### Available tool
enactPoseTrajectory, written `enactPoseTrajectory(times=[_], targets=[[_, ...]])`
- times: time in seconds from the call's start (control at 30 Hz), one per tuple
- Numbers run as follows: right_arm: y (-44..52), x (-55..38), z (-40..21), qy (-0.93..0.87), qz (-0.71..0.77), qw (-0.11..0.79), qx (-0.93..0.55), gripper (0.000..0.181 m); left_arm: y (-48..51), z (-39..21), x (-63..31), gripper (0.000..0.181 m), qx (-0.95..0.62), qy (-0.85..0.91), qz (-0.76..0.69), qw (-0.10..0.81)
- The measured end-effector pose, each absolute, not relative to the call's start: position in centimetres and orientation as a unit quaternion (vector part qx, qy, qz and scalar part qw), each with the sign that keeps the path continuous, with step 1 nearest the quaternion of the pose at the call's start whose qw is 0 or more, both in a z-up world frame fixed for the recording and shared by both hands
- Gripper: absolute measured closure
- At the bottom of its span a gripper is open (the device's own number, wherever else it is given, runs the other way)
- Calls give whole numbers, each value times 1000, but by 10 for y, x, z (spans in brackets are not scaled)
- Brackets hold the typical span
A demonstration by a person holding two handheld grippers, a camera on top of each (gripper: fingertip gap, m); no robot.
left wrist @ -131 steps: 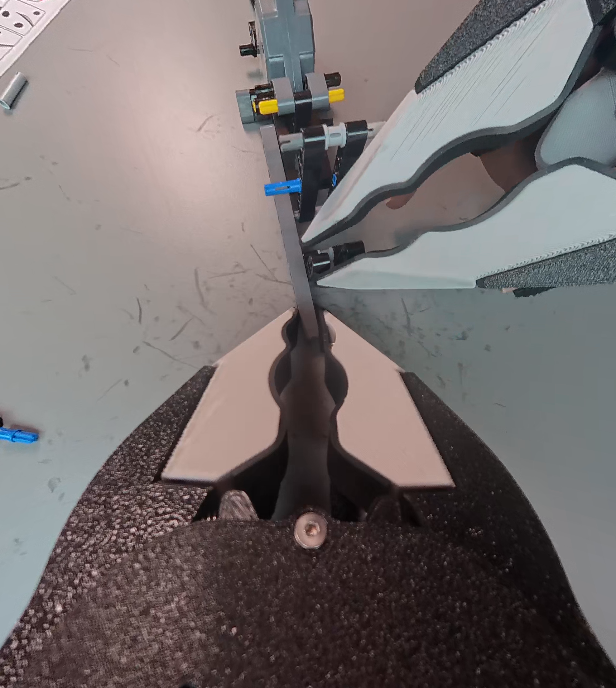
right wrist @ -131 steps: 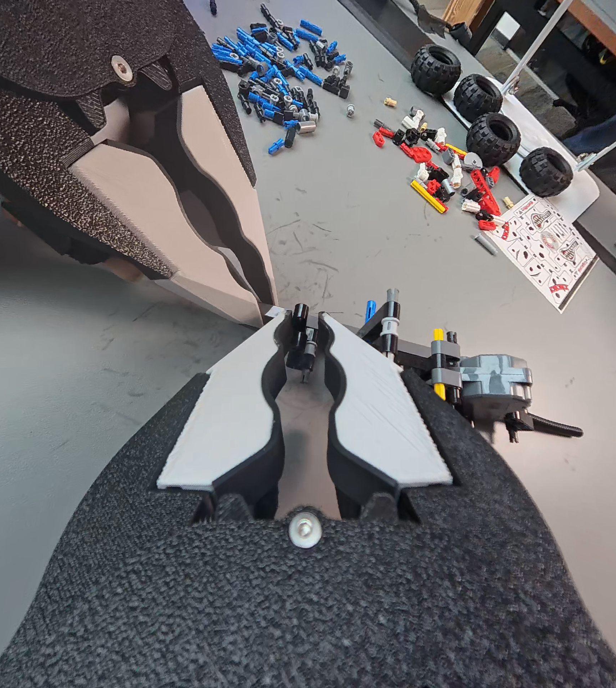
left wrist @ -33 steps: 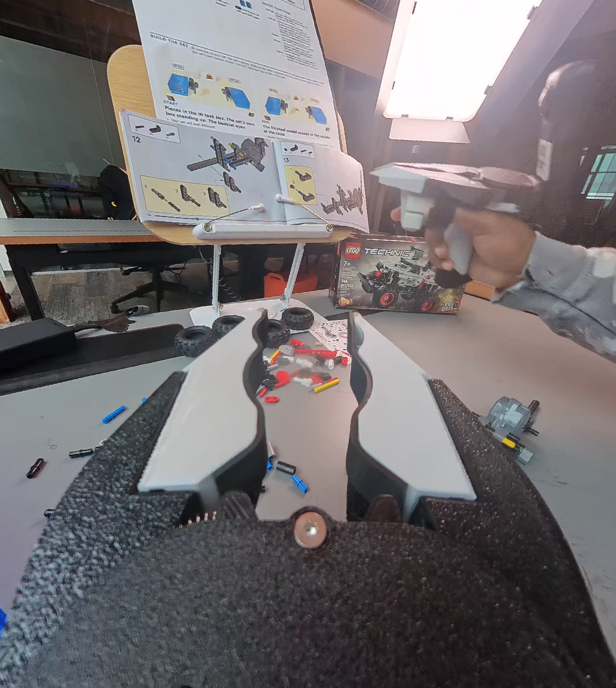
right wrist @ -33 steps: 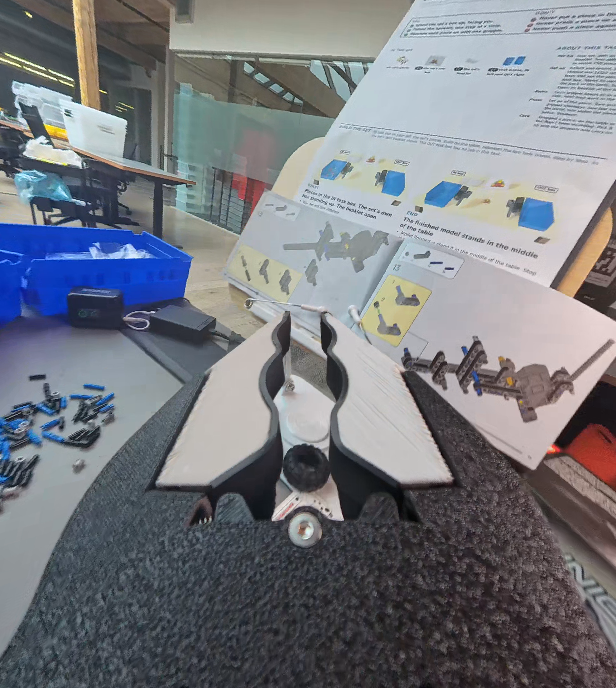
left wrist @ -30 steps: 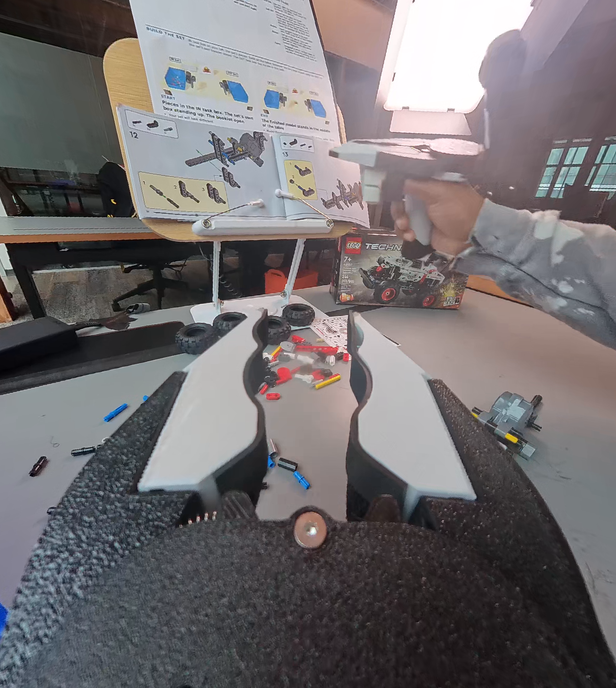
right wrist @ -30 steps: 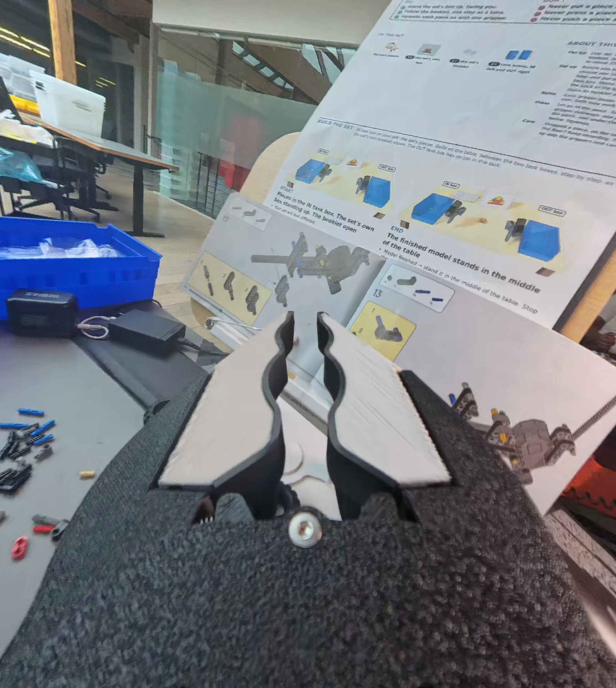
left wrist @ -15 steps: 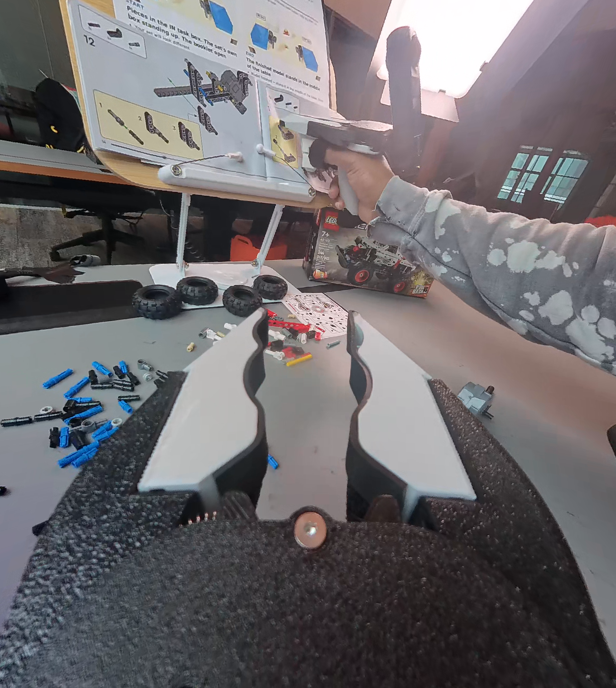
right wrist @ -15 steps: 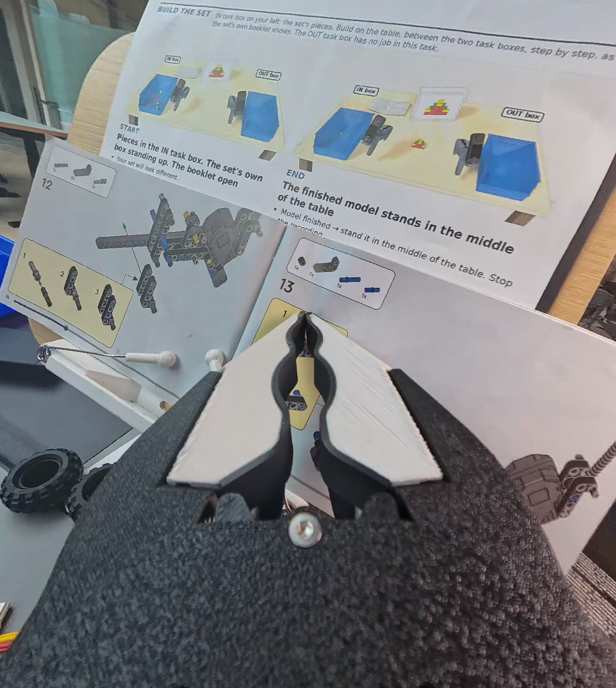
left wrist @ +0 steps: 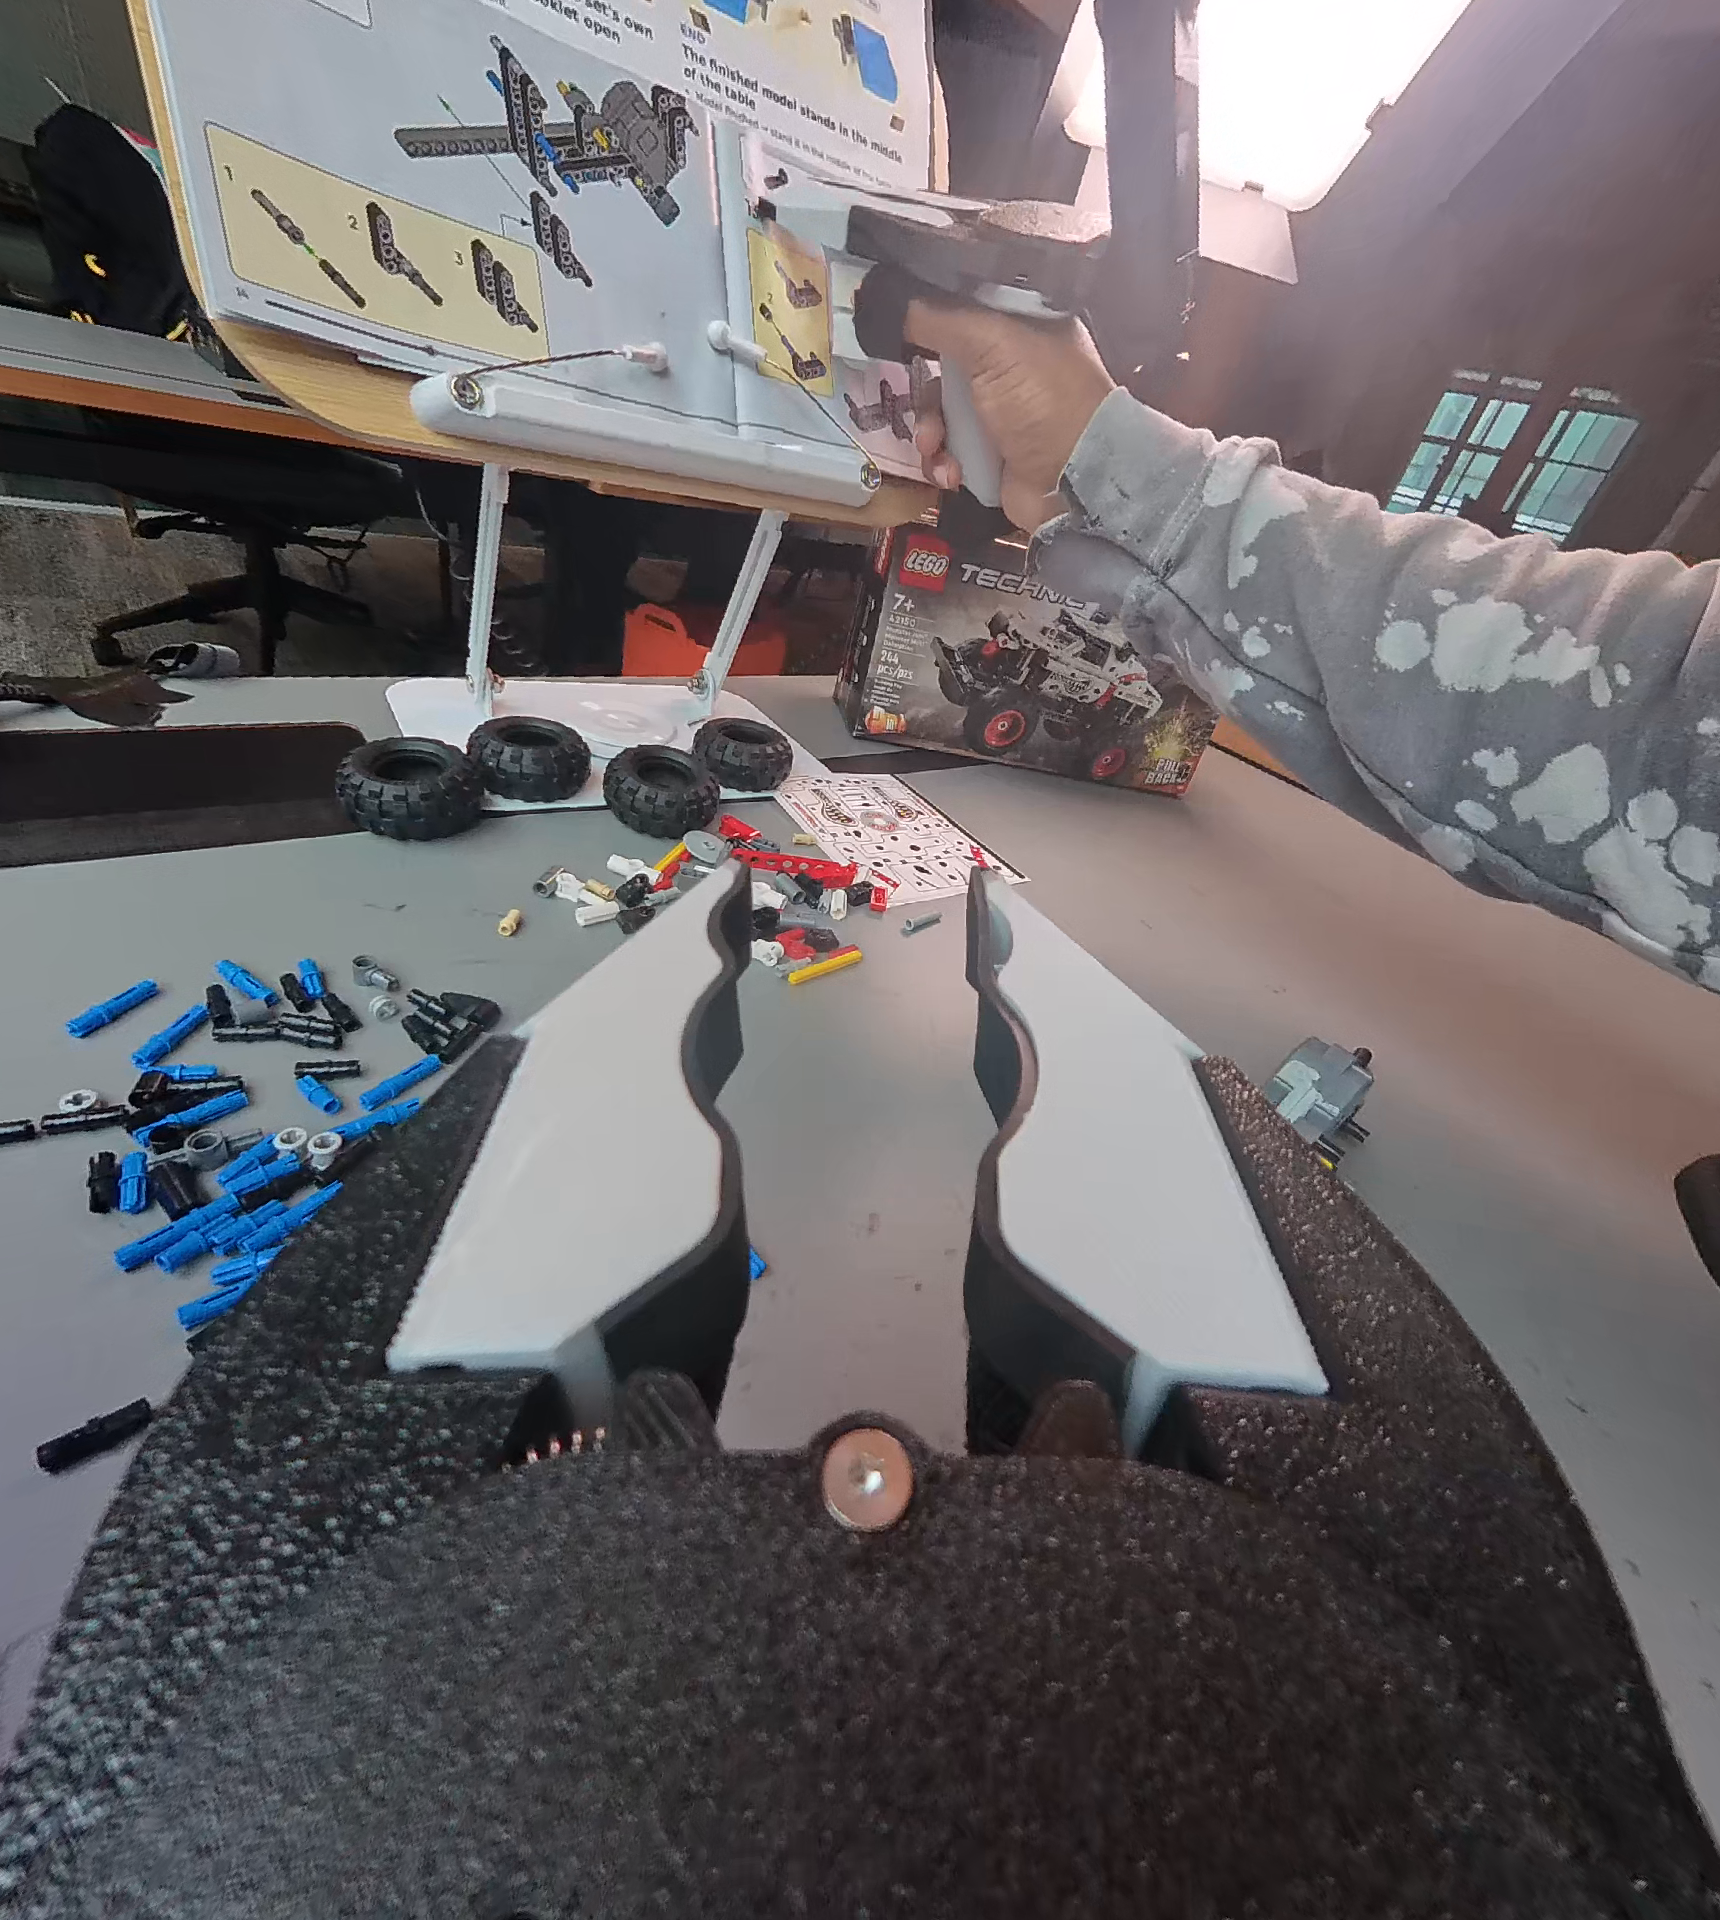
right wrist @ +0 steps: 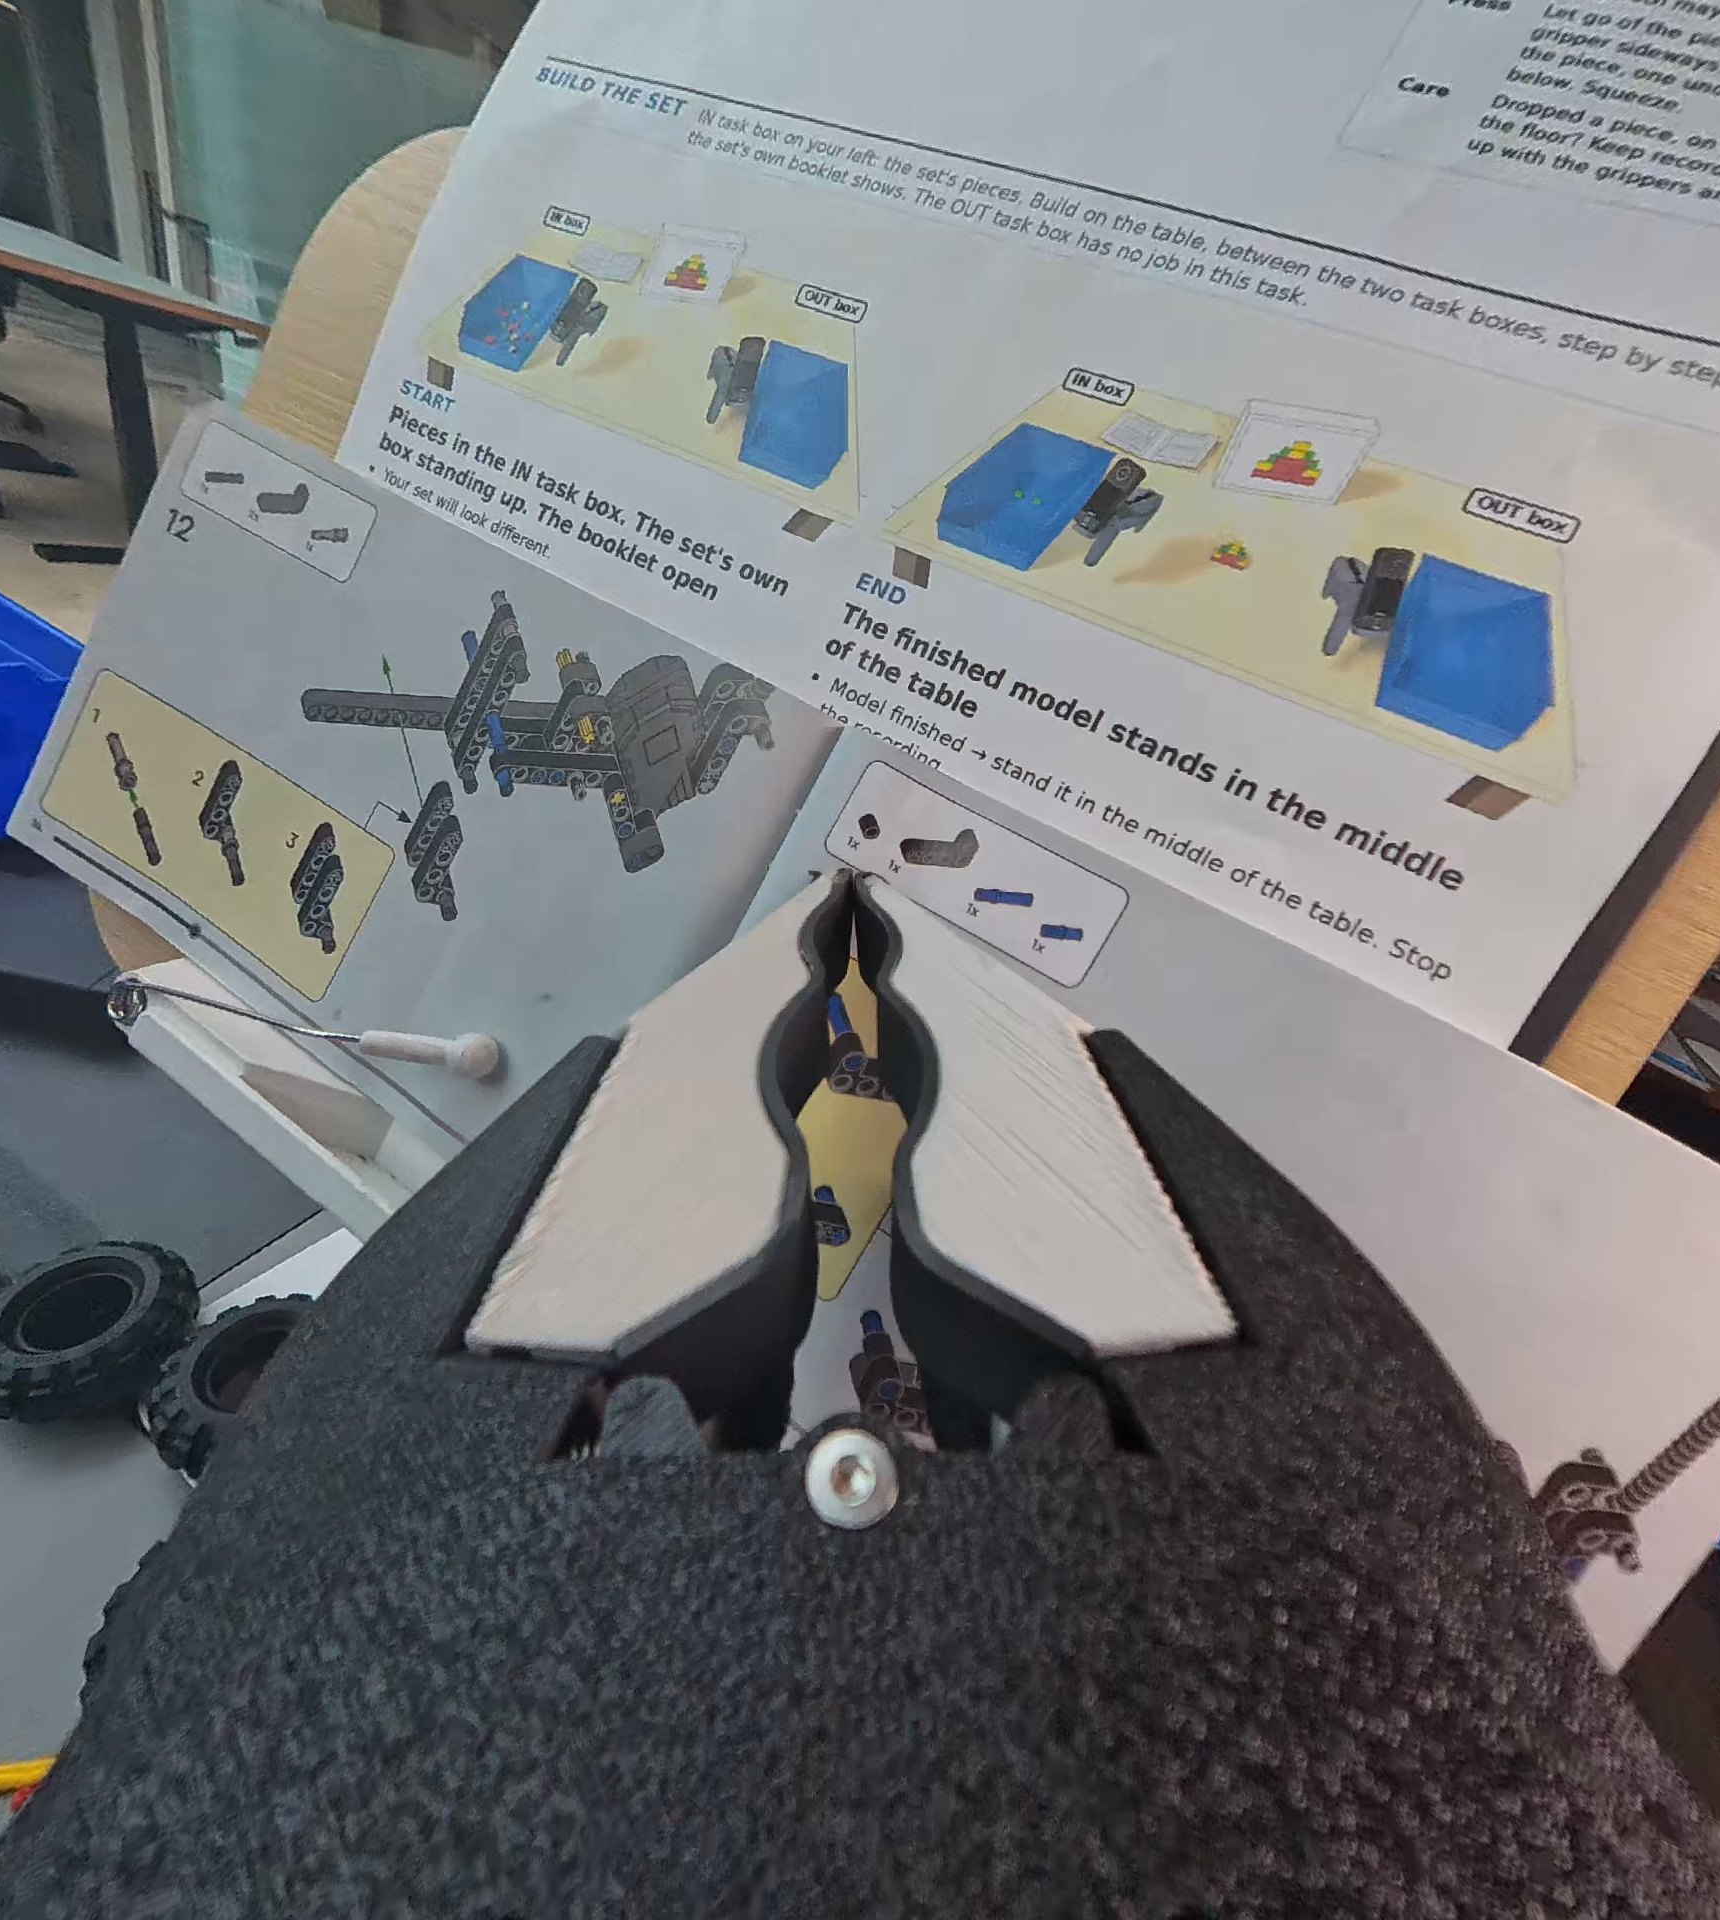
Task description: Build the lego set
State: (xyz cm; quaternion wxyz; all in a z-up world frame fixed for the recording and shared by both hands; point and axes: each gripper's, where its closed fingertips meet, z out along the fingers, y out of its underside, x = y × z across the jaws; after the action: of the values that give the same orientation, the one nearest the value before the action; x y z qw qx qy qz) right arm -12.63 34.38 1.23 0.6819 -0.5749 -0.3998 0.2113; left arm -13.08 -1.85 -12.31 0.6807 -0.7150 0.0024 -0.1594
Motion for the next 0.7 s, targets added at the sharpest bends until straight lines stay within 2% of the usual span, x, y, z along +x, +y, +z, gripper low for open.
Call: enactPoseTrajectory(times=[0.7], targets=[[352,-112,13,-402,185,683,-581,181,-18,-128,-128,143,-727,17,-136,672]])
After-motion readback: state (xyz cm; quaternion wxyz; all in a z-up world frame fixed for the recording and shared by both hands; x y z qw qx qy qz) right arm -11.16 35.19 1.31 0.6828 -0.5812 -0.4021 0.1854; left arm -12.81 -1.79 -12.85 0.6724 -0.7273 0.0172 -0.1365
